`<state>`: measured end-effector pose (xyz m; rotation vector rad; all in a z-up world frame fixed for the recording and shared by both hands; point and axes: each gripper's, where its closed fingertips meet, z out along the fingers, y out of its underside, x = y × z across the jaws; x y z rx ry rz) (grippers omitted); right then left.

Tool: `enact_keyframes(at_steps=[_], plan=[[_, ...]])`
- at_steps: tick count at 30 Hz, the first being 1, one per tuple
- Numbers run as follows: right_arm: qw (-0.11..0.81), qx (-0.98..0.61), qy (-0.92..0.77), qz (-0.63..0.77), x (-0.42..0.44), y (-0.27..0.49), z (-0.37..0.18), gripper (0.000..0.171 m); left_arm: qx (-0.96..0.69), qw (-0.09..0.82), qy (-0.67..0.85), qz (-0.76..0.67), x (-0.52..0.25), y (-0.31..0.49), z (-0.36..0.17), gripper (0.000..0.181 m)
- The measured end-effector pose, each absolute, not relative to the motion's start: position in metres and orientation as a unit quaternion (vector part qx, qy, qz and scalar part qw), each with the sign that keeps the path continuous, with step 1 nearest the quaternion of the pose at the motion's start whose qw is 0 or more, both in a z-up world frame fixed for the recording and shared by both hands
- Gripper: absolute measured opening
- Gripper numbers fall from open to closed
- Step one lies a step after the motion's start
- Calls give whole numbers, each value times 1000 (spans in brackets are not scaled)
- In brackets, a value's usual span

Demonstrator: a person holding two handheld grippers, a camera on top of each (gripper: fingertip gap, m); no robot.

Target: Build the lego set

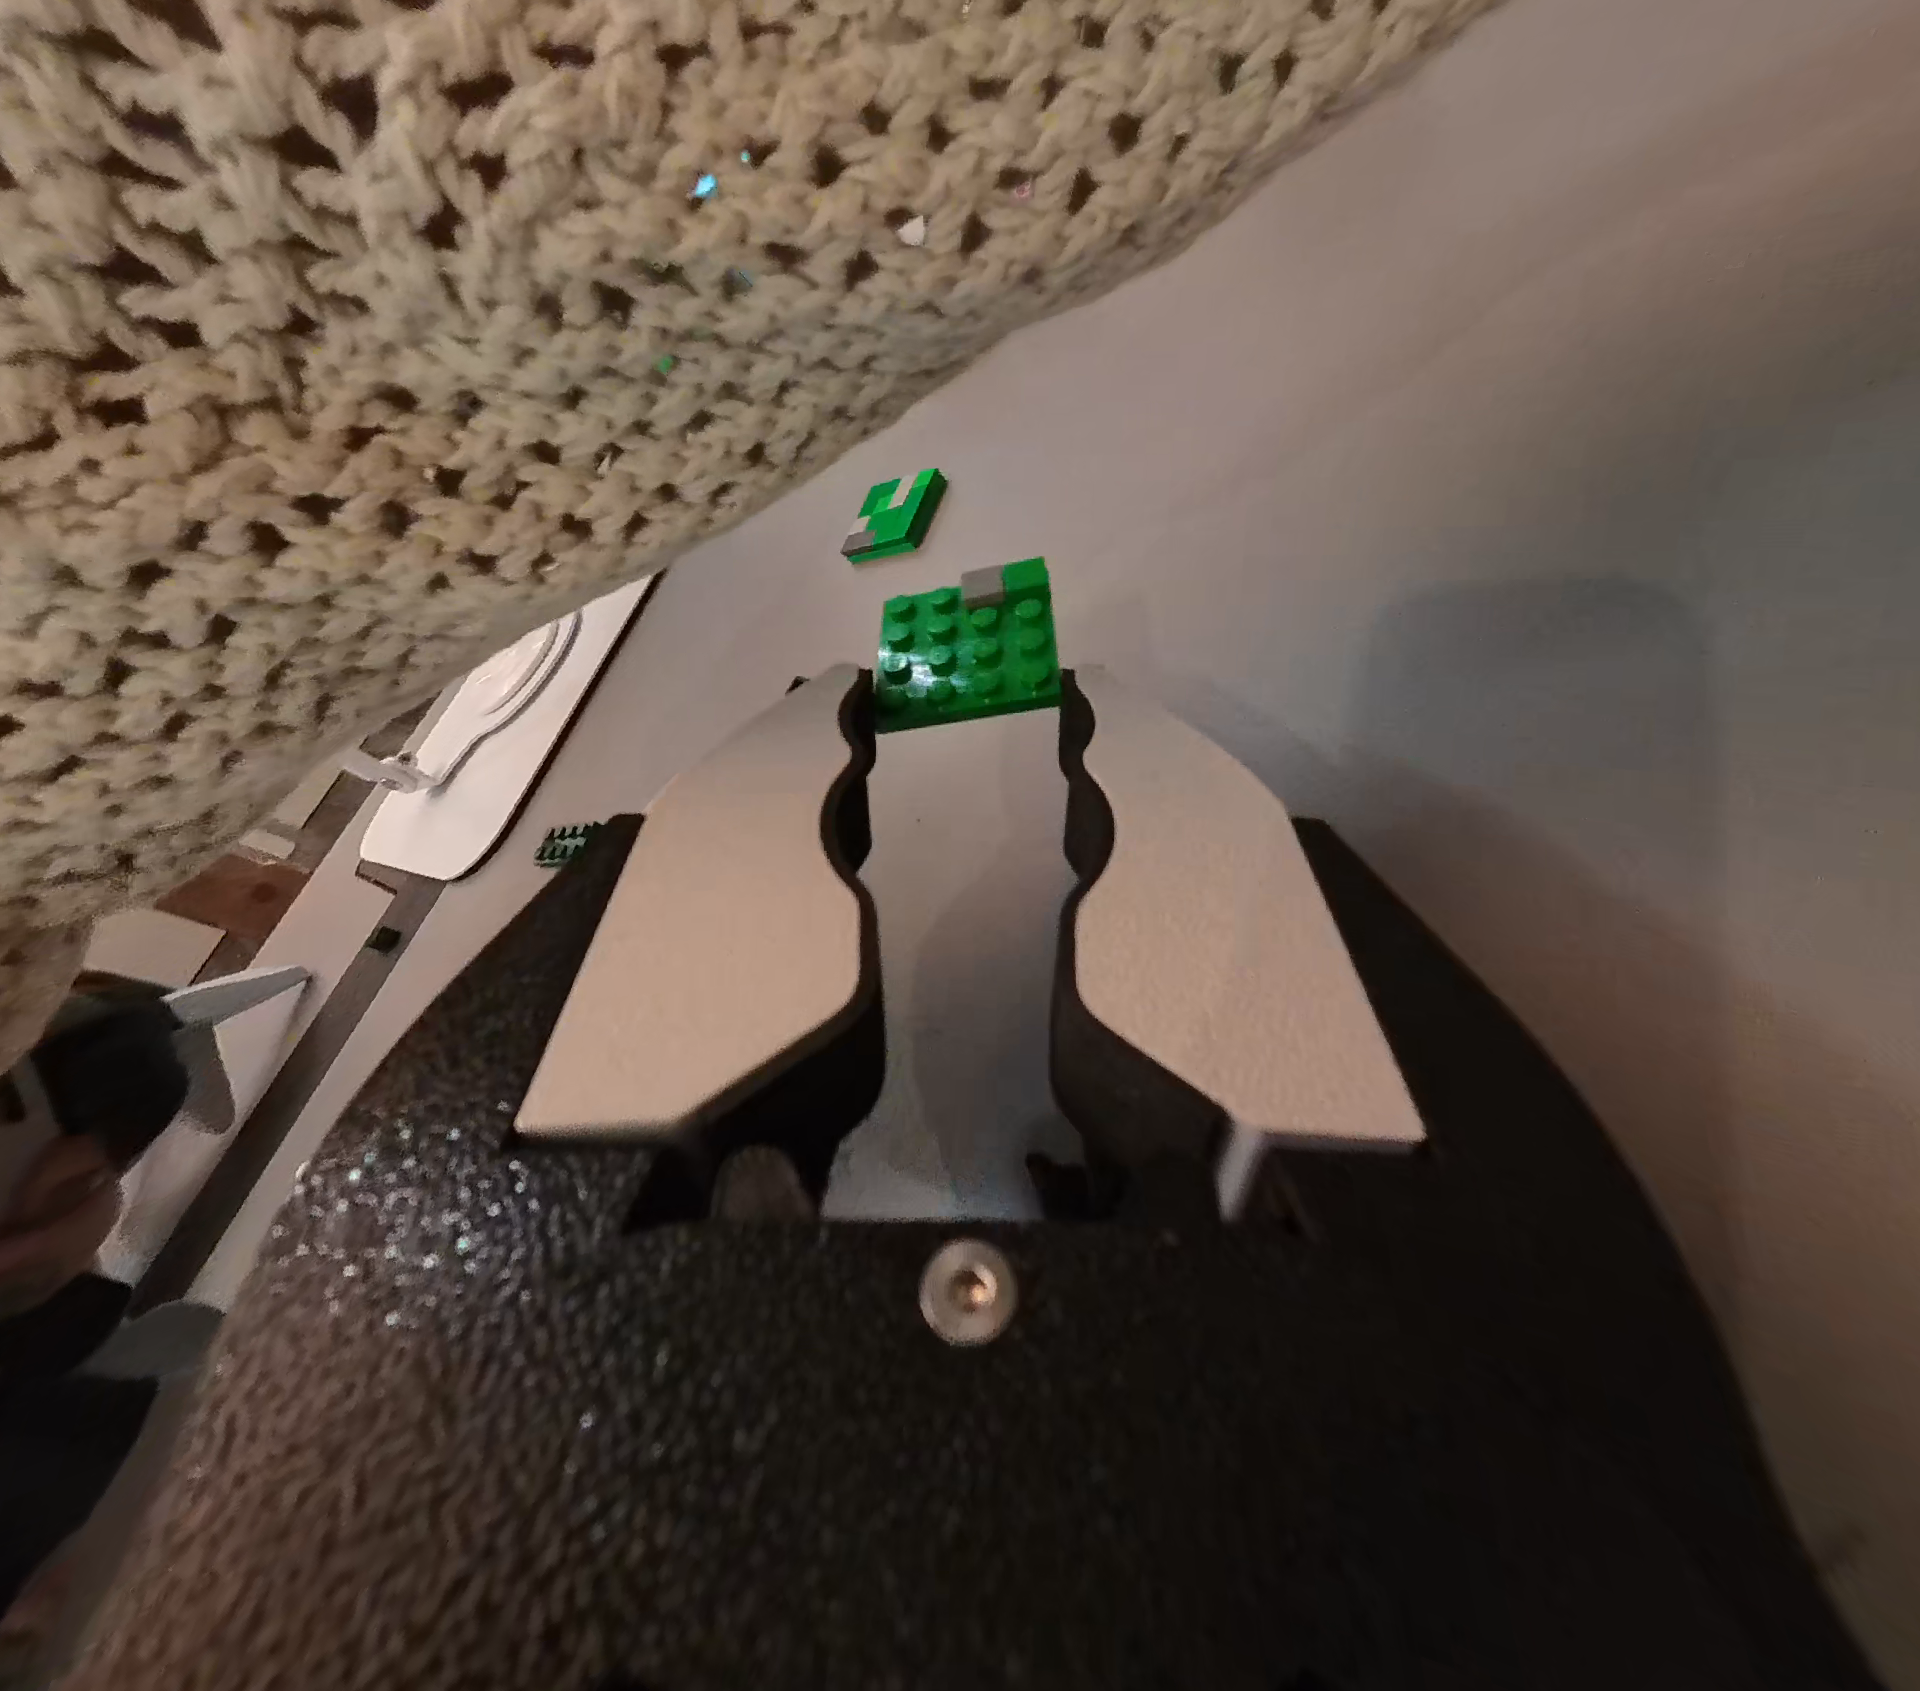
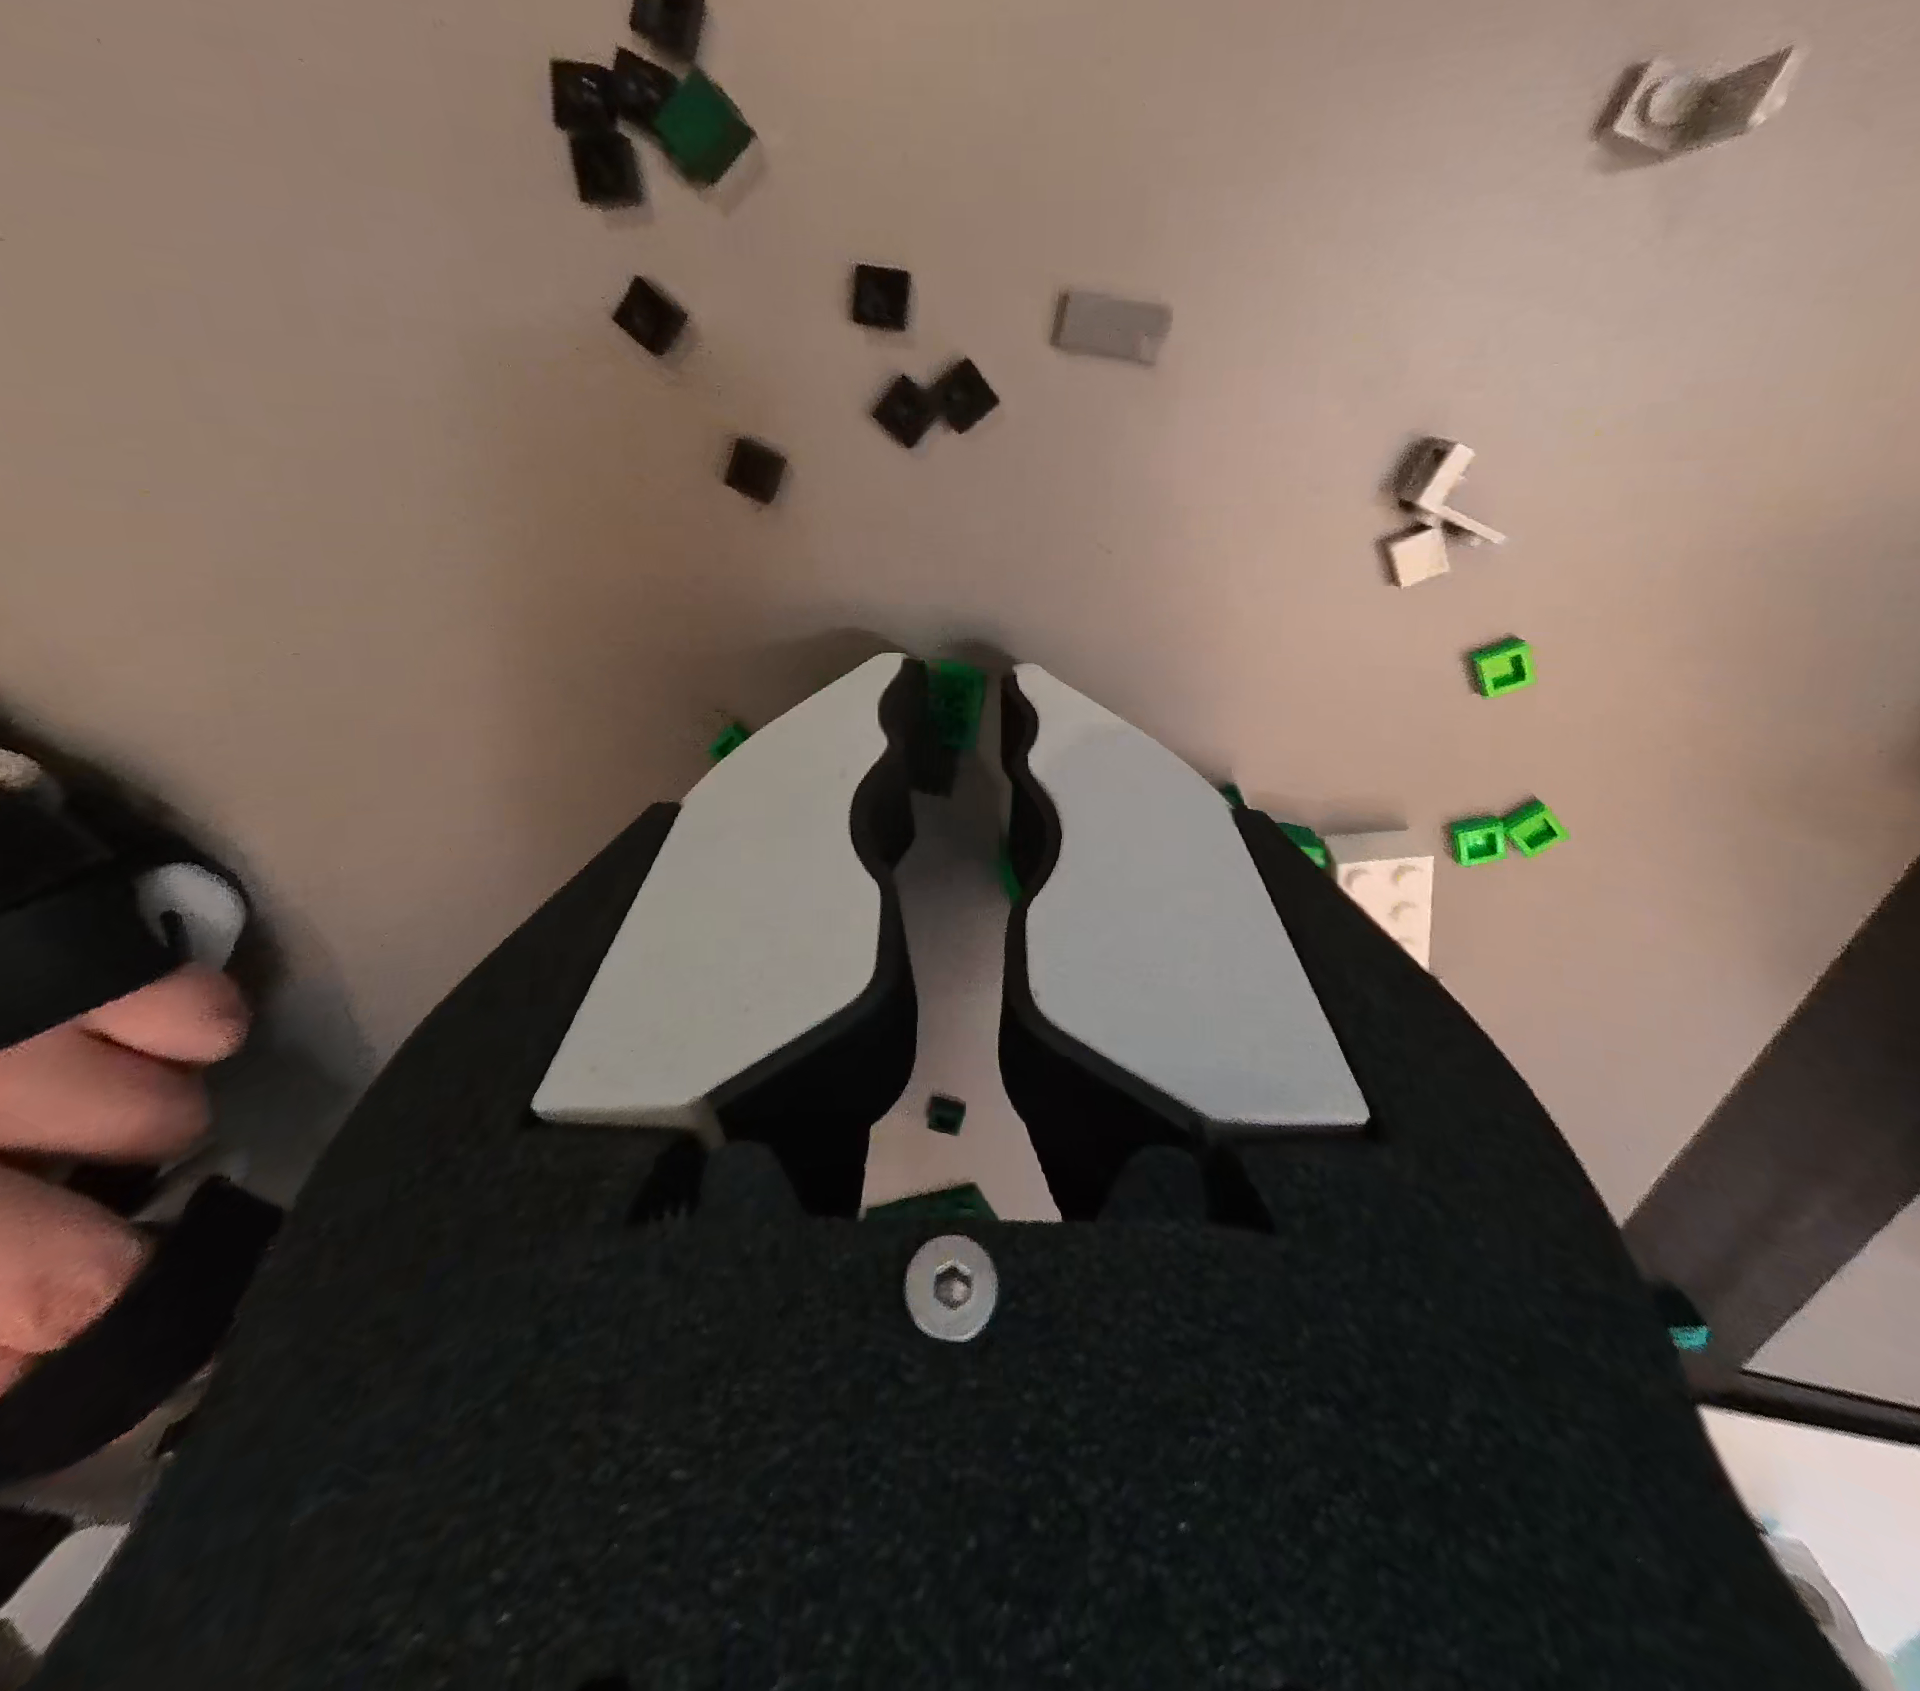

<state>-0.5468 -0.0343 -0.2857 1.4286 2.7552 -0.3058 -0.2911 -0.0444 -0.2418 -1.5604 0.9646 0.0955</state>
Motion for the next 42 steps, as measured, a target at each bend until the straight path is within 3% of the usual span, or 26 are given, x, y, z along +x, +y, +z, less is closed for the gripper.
enact_keyframes(at_steps=[5,7,15,19,24,29,42], plan=[[-20,437,898,-49,-549,-27,-289,11,-675,606,419,42,-291,-43,-243,34],[-14,436,898,-56,-547,-32,-289,0,-675,606,420,43,-291,-43,-243,34],[-67,439,888,-116,-540,-27,-269,0,-677,603,420,46,-291,-41,-246,34],[-42,458,879,-129,-531,-25,-273,15,-674,595,434,54,-288,-41,-250,34],[-69,470,871,-127,-545,-22,-278,14,-675,597,431,52,-288,-40,-249,34],[-28,475,871,-122,-541,-34,-284,18,-676,596,431,51,-288,-39,-250,34],[-19,483,874,-58,-539,-28,-290,8,-677,595,431,52,-288,-38,-251,34]])
